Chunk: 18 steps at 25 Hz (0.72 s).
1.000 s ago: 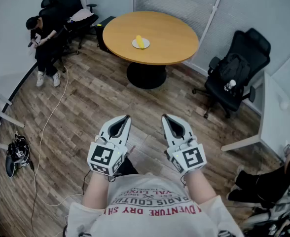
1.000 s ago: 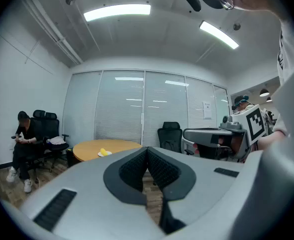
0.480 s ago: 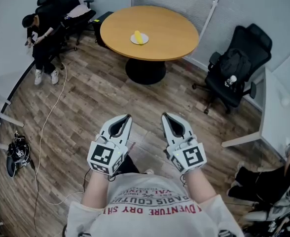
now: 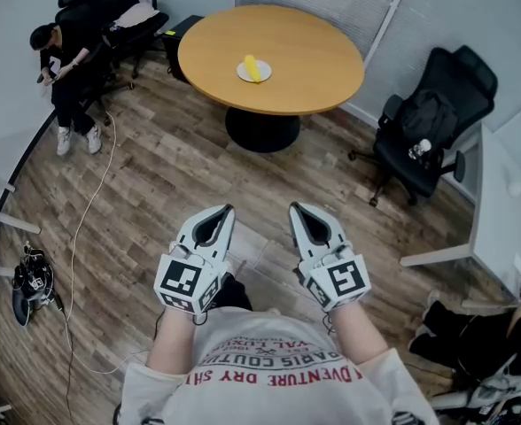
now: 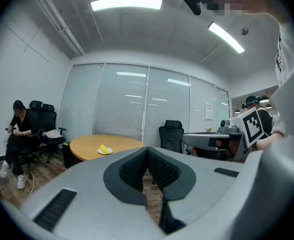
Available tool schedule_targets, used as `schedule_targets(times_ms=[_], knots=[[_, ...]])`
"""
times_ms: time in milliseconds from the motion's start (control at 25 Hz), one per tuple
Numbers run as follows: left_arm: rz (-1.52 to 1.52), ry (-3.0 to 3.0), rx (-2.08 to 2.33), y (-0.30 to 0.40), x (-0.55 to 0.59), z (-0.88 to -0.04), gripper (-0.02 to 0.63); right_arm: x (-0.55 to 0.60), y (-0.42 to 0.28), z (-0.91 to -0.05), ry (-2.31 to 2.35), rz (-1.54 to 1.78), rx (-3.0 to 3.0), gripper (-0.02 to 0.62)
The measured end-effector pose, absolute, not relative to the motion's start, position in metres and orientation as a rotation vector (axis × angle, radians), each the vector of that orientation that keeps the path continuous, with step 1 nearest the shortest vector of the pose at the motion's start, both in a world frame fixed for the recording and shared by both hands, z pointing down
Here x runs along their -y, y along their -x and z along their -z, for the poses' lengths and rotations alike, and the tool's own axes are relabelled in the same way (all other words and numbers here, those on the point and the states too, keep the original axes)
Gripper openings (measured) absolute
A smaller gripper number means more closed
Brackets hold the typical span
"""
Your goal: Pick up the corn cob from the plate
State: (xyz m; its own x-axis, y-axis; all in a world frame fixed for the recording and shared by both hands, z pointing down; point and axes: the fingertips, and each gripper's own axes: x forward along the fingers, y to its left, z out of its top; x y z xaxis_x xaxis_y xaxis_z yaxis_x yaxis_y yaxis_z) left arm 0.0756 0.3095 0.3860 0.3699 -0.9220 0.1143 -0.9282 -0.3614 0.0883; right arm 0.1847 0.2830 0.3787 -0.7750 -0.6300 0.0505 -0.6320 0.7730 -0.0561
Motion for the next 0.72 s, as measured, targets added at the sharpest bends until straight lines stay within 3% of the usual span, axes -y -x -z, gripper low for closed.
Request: schedule_targets(times_ms=[720], knots=[[-0.032, -2.478, 1.675, 0.079, -0.129, -0.379, 0.035, -0.084, -0.049, -0.388, -1.162, -0.186, 2.809, 0.023]])
